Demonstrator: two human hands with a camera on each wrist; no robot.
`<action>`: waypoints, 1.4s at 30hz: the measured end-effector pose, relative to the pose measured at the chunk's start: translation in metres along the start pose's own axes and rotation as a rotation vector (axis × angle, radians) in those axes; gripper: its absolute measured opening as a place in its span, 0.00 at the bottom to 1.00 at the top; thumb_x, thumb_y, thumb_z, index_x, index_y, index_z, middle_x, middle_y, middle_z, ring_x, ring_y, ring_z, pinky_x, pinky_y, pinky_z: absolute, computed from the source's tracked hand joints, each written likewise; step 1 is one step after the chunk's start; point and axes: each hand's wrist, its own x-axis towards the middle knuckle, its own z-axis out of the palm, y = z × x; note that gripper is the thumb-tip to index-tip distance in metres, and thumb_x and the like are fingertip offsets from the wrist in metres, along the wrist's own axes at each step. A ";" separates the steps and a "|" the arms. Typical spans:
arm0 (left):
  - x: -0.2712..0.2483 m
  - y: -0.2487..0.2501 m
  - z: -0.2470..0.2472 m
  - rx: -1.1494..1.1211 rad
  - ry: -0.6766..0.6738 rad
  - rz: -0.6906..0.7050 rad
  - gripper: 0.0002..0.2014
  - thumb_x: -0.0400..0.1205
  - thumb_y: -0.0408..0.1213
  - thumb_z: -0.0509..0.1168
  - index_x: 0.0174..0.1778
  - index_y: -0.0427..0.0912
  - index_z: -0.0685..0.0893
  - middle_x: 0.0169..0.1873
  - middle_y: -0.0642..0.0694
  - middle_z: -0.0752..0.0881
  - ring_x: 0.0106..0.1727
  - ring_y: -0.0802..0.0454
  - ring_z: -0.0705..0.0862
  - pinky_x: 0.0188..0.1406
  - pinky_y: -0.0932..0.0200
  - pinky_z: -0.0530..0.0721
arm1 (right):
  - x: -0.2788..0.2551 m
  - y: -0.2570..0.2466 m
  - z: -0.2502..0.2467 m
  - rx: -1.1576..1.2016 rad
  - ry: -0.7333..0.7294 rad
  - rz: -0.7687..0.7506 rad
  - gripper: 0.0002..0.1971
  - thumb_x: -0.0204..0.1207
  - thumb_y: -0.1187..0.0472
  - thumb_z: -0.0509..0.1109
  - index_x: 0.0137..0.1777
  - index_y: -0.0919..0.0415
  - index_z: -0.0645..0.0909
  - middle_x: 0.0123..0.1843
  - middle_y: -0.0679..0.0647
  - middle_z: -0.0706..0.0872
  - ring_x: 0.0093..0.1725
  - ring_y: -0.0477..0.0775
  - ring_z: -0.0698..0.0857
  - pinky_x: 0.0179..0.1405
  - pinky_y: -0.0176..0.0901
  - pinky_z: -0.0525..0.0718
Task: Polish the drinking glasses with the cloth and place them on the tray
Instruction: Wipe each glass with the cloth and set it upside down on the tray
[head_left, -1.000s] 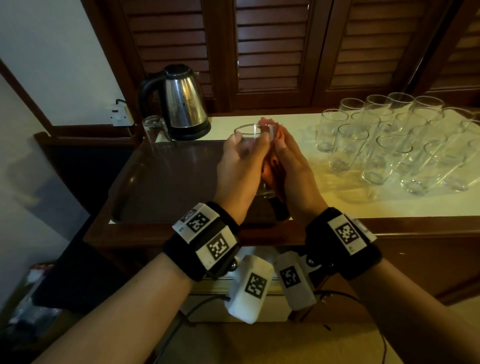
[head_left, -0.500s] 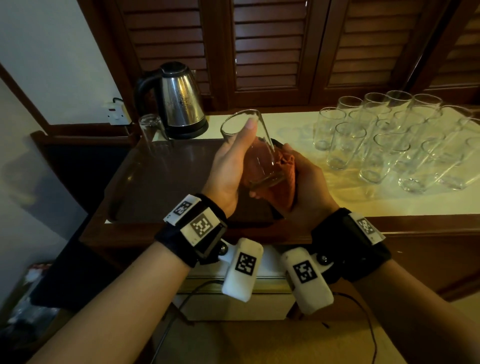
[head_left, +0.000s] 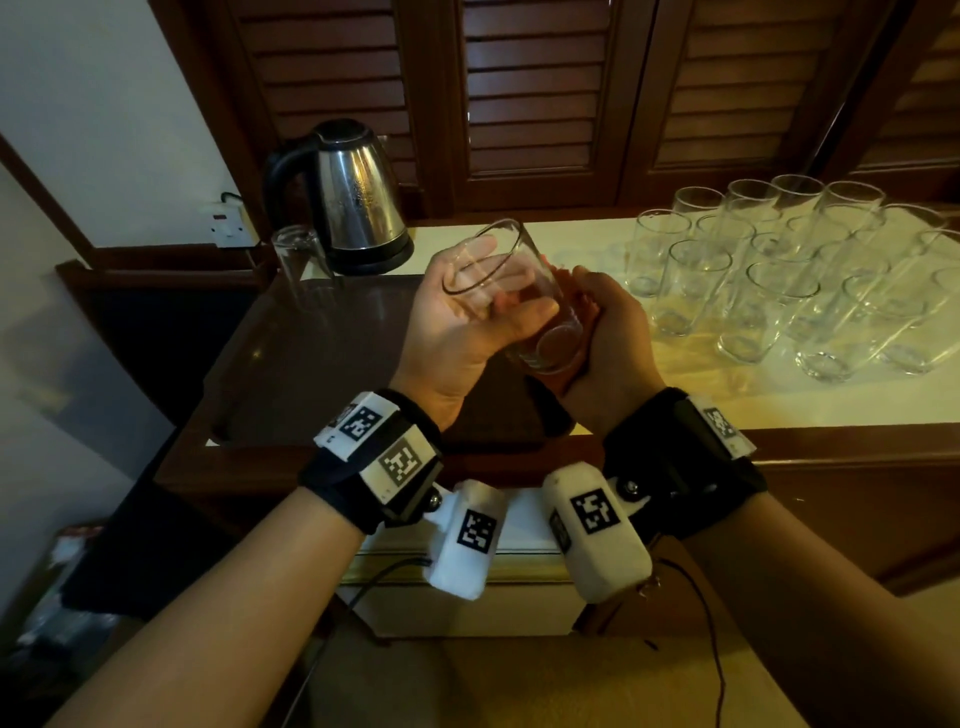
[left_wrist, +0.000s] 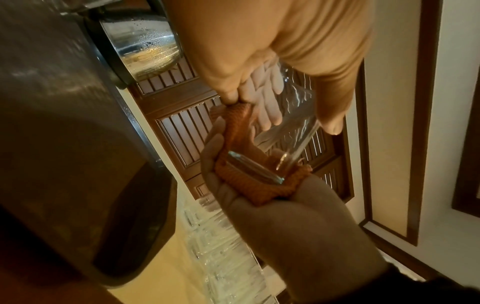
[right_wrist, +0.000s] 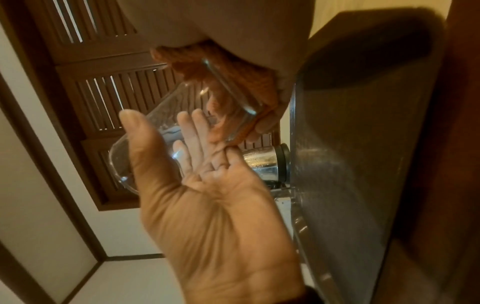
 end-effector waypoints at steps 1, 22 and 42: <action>0.000 0.000 0.000 0.004 -0.007 0.015 0.33 0.65 0.24 0.76 0.66 0.43 0.75 0.56 0.44 0.88 0.61 0.50 0.88 0.60 0.55 0.87 | 0.002 -0.001 0.002 -0.008 0.013 0.017 0.22 0.87 0.52 0.56 0.71 0.62 0.82 0.51 0.59 0.92 0.48 0.56 0.91 0.44 0.48 0.90; 0.010 -0.004 -0.005 0.113 -0.067 0.115 0.39 0.64 0.36 0.81 0.70 0.46 0.70 0.59 0.40 0.82 0.60 0.47 0.88 0.62 0.50 0.86 | -0.005 0.004 0.003 -0.393 0.164 0.103 0.15 0.85 0.57 0.65 0.63 0.65 0.85 0.54 0.67 0.91 0.43 0.65 0.92 0.31 0.51 0.89; 0.010 0.037 -0.055 0.718 -0.404 -0.095 0.25 0.67 0.40 0.83 0.57 0.57 0.84 0.50 0.58 0.90 0.55 0.63 0.87 0.58 0.61 0.80 | -0.018 0.008 -0.023 -1.308 -0.441 -0.709 0.24 0.77 0.49 0.67 0.71 0.56 0.81 0.66 0.53 0.82 0.67 0.65 0.78 0.64 0.67 0.79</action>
